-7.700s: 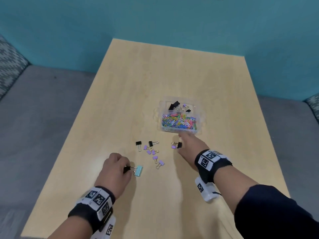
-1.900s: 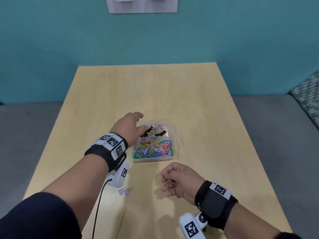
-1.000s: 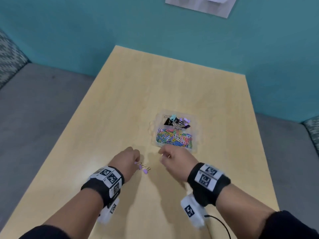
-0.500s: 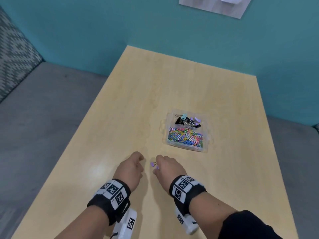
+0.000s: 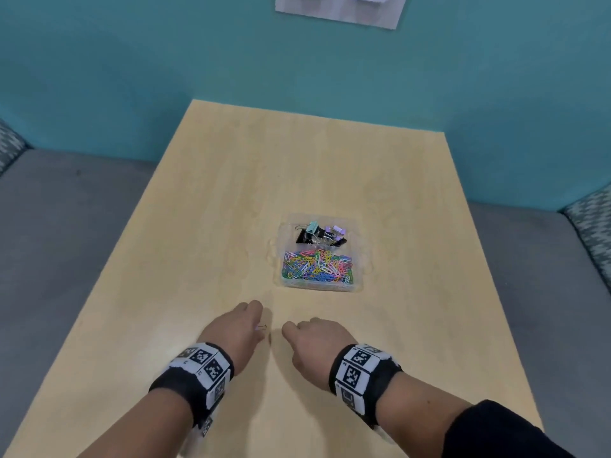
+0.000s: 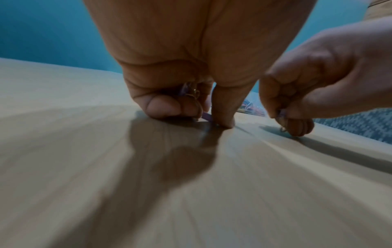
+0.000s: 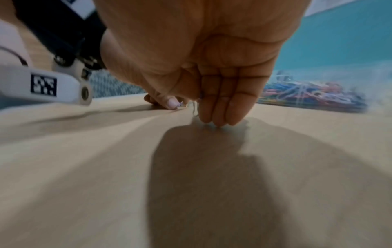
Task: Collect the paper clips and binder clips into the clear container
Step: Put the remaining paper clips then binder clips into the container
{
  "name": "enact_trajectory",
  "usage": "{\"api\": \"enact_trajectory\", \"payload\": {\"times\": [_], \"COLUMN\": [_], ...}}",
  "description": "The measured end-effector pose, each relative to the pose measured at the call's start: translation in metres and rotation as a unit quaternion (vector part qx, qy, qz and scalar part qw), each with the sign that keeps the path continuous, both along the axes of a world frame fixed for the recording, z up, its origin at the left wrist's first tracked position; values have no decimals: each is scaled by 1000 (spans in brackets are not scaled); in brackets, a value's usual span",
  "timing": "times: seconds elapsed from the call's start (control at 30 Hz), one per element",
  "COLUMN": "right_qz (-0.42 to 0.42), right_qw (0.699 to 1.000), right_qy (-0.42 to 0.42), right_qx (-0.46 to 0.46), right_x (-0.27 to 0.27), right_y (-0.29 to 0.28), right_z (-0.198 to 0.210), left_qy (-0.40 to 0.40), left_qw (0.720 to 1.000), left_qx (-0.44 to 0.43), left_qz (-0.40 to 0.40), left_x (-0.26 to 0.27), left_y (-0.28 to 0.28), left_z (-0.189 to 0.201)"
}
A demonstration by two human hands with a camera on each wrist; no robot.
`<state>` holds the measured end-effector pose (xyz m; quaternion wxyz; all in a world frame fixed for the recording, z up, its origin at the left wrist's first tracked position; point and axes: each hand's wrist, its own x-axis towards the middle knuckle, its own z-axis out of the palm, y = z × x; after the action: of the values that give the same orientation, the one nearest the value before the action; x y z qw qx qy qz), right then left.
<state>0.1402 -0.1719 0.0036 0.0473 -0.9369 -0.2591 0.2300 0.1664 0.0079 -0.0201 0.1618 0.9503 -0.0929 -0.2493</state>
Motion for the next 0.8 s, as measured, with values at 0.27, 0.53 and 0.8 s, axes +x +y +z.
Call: {"api": "enact_trajectory", "payload": {"times": [0.27, 0.53, 0.8], "right_qz": [-156, -390, -404], "right_qw": [980, 893, 884], "right_qy": [52, 35, 56], "right_qx": [109, 222, 230], "right_x": [52, 147, 114], "right_y": [-51, -78, -88], "right_z": [37, 44, 56], "left_qy": [-6, 1, -73], "left_qw": [1000, 990, 981], "left_qx": [-5, -49, -89], "left_qz": [30, 130, 155], "left_x": [-2, -7, 41], "left_y": [-1, -4, -29], "left_z": [1, -8, 23]}}
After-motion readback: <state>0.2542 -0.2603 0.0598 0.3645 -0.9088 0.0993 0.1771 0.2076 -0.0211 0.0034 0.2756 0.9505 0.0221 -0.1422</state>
